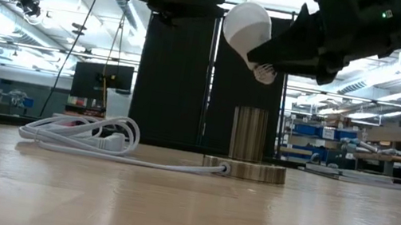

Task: Screw lightbulb
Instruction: Insert the lightbulb into the lamp

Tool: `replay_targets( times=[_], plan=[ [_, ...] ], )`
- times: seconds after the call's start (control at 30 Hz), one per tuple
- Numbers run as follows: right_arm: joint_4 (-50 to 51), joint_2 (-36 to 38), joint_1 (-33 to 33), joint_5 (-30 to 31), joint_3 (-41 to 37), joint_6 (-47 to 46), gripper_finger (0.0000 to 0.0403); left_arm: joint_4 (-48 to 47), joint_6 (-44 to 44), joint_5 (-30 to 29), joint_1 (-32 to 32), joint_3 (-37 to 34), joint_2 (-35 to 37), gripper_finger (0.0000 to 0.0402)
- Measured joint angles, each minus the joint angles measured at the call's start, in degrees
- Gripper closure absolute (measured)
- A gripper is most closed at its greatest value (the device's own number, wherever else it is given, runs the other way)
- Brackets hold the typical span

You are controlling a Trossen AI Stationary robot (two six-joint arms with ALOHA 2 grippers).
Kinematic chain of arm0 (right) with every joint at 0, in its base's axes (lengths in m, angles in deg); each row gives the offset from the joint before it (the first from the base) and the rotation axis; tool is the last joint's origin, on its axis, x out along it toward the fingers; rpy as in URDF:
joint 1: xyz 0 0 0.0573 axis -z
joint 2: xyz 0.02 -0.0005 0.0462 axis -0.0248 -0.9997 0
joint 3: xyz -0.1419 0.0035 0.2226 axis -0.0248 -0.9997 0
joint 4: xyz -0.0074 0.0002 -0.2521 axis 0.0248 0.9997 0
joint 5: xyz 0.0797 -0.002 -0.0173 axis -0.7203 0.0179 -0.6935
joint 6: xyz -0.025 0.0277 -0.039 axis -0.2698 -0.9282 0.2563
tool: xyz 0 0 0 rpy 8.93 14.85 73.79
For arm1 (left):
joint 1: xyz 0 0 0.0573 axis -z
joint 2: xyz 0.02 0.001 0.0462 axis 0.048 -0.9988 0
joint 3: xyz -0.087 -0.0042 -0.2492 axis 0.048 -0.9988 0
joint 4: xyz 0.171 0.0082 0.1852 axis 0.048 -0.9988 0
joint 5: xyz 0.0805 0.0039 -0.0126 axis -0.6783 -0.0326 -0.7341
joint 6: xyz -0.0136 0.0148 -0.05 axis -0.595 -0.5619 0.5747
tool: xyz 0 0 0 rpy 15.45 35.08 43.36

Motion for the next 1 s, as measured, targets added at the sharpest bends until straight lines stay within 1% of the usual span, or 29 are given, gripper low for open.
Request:
replay_targets(
  times=[0.1,0.2,0.37,0.57,0.67,0.87,1.0],
  plan=[
    [0.06,-0.04,0.00,-0.06,0.00,0.12,0.0247,0.00,0.01,0.00,0.00,0.00,-0.09,0.0213],
    [-0.95,-1.82,-0.09,0.11,0.02,0.43,0.0247,0.39,-0.08,0.00,0.00,0.00,-0.45,0.0213],
    [-6.21,-6.92,-0.11,0.15,0.03,1.18,0.0247,1.72,0.00,0.93,0.00,0.02,-2.53,0.0213],
    [-11.15,-10.33,-0.11,1.28,0.02,1.64,0.0247,3.54,0.01,2.42,0.04,0.00,-5.46,0.0213],
    [-12.12,-11.32,-0.20,1.98,0.04,1.70,0.0247,4.60,0.03,3.10,0.07,0.00,-7.04,0.0213],
    [-10.72,-11.41,-0.20,3.17,0.00,2.65,0.0247,6.64,-0.17,3.17,0.07,0.00,-9.05,0.0213],
    [-10.78,-11.41,-0.20,3.30,-1.06,1.53,0.0247,8.03,-0.26,3.66,0.07,0.00,-10.42,0.0213]
  ],
)
